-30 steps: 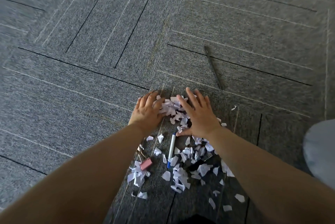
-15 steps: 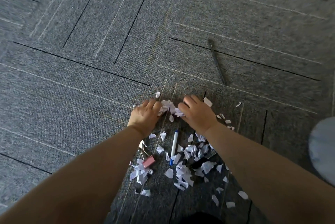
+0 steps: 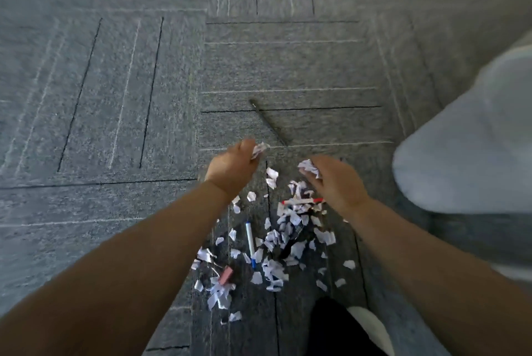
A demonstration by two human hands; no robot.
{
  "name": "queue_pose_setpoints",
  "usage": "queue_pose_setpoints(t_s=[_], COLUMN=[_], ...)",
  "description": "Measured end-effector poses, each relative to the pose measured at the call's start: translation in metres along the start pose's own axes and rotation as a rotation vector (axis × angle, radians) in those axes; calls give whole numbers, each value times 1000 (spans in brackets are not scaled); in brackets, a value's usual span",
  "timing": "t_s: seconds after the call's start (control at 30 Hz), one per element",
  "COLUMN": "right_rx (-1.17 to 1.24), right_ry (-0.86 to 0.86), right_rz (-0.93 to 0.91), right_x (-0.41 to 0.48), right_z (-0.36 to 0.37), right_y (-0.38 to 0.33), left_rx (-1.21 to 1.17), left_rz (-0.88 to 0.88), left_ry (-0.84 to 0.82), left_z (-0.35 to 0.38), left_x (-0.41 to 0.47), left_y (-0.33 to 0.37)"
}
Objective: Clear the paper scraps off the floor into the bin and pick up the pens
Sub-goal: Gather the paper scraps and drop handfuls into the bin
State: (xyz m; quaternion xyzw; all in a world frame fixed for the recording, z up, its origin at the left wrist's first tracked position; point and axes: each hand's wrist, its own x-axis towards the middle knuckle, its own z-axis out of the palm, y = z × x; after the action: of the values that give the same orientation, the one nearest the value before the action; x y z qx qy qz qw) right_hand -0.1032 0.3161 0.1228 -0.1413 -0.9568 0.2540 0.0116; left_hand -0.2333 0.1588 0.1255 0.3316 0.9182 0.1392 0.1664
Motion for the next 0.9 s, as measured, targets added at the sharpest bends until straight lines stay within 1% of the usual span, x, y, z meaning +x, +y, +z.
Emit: queue_pose_setpoints(t_s=[0.13, 0.33, 0.4, 0.43, 0.47, 0.5, 0.57, 0.6, 0.63, 0.7, 0.8, 0.9], right_rx=[11, -52, -68, -67, -66, -84, -121, -130, -127, -111, -118, -108], right_ry=[174, 596, 718, 754, 744, 675, 403, 306, 279, 369, 590, 696], right_rz=[87, 184, 256, 328, 433, 553, 766, 812, 822, 794, 709, 641], right_x=[-23, -52, -56, -57, -58, -60, -68, -73, -80, -94, -114, -129], right_z=[-66, -187, -221, -233, -242, -247, -248, -244, -239, -230, -218, -213], right_y=[12, 34, 50, 65, 79, 93, 113, 117, 119, 119, 118, 117], left_rx=[-24, -125, -149, -169, -188, -199, -217, -237, -255, -264, -241, -259], left_rz=[183, 457, 524, 547, 562, 571, 588, 604, 623, 670, 743, 786], left_ry=[49, 145, 147, 147, 149, 152, 147, 140, 133, 123, 125, 187], left_z=[-25, -54, -62, -65, -67, -67, -63, -59, -54, -44, -36, -37], left_x=[20, 39, 45, 47, 50, 52, 56, 58, 60, 62, 66, 70], left_y=[71, 187, 221, 238, 255, 270, 295, 305, 312, 324, 345, 377])
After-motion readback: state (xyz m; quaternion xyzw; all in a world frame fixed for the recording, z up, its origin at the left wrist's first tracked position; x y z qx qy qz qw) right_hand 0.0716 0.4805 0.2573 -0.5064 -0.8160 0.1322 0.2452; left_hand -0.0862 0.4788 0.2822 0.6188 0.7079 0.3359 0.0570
